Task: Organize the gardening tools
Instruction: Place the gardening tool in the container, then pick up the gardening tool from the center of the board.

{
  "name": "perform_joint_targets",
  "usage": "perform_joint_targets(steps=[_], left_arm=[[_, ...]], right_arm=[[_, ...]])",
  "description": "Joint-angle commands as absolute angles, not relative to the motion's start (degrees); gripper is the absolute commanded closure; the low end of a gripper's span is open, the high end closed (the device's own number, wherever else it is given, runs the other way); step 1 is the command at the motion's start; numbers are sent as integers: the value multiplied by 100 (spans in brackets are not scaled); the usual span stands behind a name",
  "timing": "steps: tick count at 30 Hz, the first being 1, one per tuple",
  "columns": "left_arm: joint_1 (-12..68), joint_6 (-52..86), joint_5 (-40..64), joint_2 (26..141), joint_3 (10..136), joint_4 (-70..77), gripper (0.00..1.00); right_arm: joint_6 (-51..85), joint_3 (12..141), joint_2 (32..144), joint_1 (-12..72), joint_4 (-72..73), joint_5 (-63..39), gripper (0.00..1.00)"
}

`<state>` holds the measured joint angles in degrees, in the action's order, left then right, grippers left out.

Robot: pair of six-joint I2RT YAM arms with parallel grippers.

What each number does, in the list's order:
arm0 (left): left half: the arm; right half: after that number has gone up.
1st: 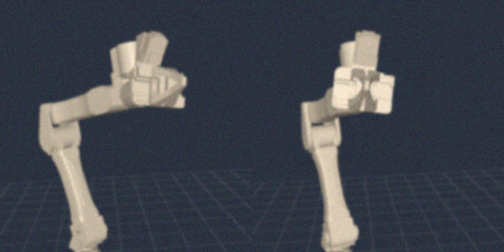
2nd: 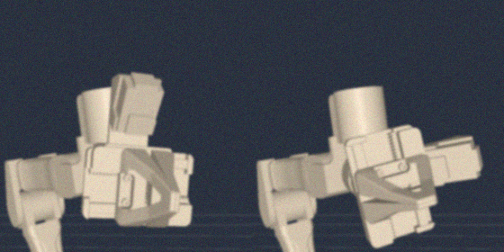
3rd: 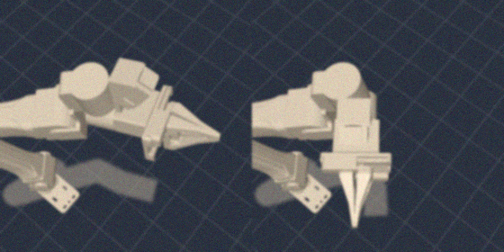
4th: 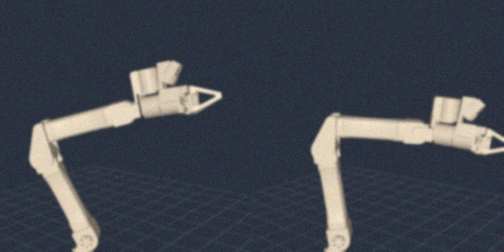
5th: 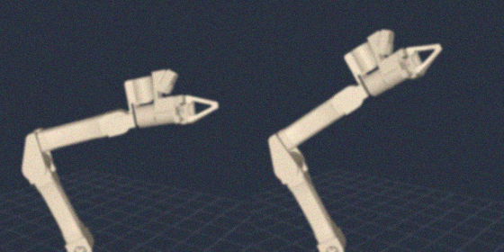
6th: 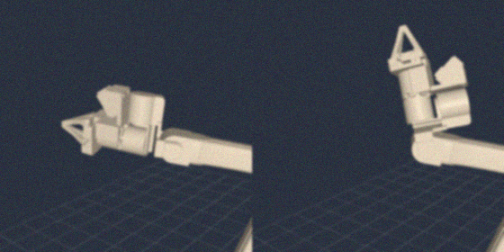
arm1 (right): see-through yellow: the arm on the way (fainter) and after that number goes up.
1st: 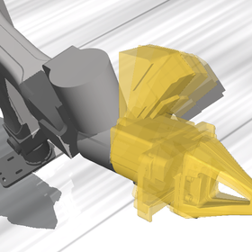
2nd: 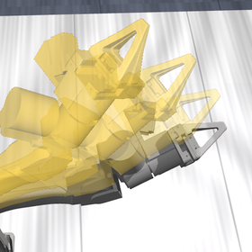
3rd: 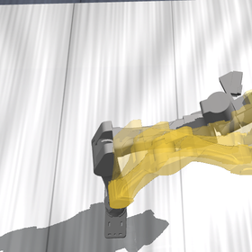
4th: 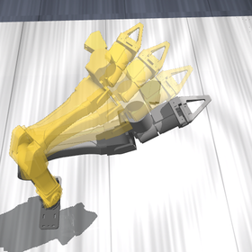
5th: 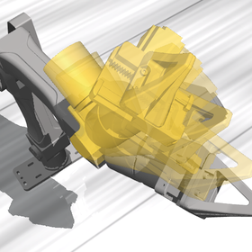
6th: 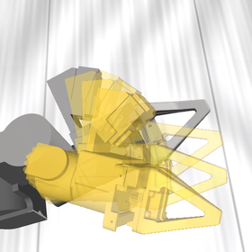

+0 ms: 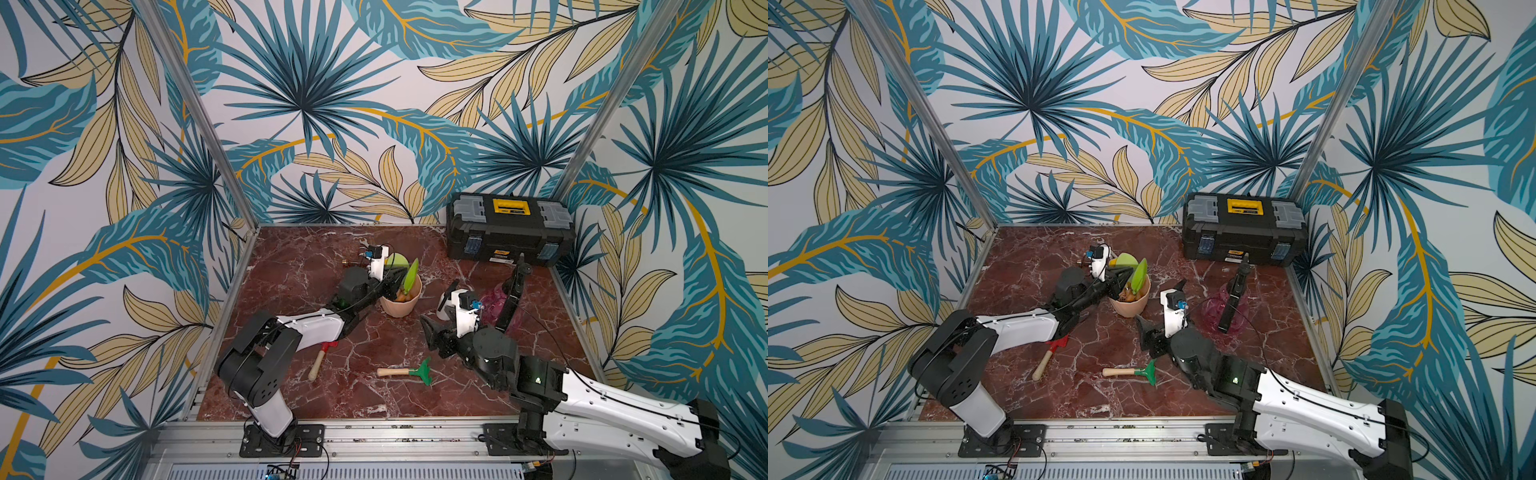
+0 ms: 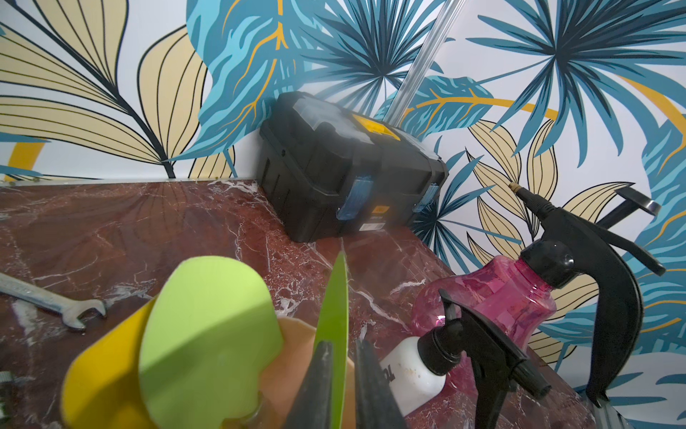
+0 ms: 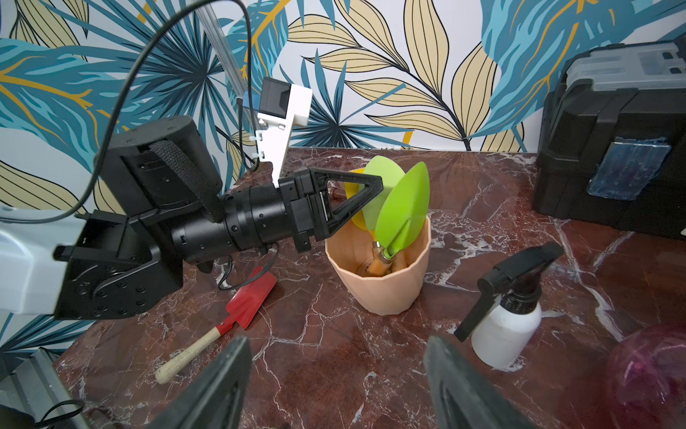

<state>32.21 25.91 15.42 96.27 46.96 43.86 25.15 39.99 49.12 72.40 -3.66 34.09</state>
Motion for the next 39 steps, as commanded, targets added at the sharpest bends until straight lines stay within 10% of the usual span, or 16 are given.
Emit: perform_joint_targets(steps=[1,14,30,39], left_arm=[[3234,2496,1550,9561,4615,4365,84],[3228,1641,855,7690,5102,1626,79],[3307,1859,-1100,7137,6262,-5062,72],[3298,2490,-1386,6999,5241,-5714,60]], right_arm=[[2578,3899,4838,7232,-355,3489,22],[2277,4441,5719,7240,-912,2188,22],[2104,4701,6728,7136,-1503,1232,19],[1973,4494,6760,6979,-1472,878,18]])
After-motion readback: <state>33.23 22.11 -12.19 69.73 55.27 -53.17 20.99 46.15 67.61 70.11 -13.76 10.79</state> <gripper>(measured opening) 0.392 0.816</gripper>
